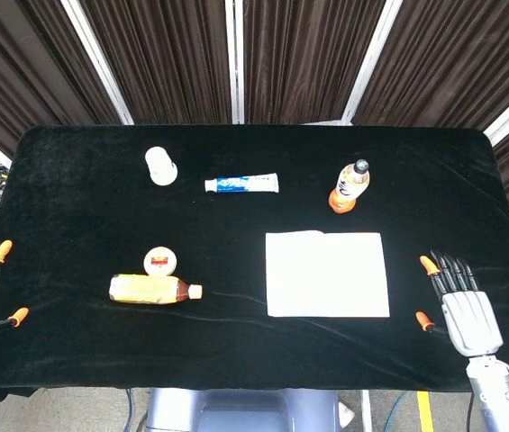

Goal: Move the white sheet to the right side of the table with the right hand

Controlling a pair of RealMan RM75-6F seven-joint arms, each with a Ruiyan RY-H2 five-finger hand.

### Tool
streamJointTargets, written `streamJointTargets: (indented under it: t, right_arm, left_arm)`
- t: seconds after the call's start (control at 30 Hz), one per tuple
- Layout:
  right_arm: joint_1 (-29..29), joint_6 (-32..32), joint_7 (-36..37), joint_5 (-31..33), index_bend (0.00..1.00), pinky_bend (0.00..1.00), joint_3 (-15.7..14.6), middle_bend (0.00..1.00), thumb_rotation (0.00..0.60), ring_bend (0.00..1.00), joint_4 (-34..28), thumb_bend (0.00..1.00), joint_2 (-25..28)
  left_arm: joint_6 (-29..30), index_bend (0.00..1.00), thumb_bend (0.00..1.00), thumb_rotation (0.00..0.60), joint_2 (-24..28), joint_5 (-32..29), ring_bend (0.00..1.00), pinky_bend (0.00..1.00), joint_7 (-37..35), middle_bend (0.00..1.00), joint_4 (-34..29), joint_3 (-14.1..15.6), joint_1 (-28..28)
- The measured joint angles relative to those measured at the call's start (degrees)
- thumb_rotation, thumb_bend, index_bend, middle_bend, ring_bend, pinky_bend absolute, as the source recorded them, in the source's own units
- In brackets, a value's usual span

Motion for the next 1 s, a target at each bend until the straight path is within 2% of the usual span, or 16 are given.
streamJointTargets:
  t: [0.2,0.47,0.7,1.0]
  right_arm:
    - [1.35,-2.56,-2.75,0.39,0.0,0.0,0.04,0.0,0.6,0.0,-5.13,0.14,-1.05]
    - [3.83,-8.11,-11.74,1.71,0.0,0.0,-0.91,0.0,0.6,0.0,-13.17,0.14,-5.76]
    - [5.67,-12.27,-16.45,5.06,0.0,0.0,-1.4,0.0,0.6,0.0,-14.93,0.14,-12.23]
    - [7.77,-15.02,-16.86,9.07,0.0,0.0,-0.39,0.0,0.6,0.0,-13.06,0.14,-18.55]
  left_arm:
    - [-0.05,0.0,0.12,0.6,0.14,-0.26,0.0,0.0,-0.19,0.0,0.0,-0.06,0.05]
    - [-0.49,0.0,0.12,0.6,0.26,-0.59,0.0,0.0,-0.38,0.0,0.0,-0.11,-0.08]
    - [-1.12,0.0,0.12,0.6,0.25,-1.5,0.0,0.0,-0.46,0.0,0.12,-0.36,-0.3]
    - [-2.21,0.0,0.12,0.6,-0.16,-2.59,0.0,0.0,0.33,0.0,0.47,-0.47,-0.73]
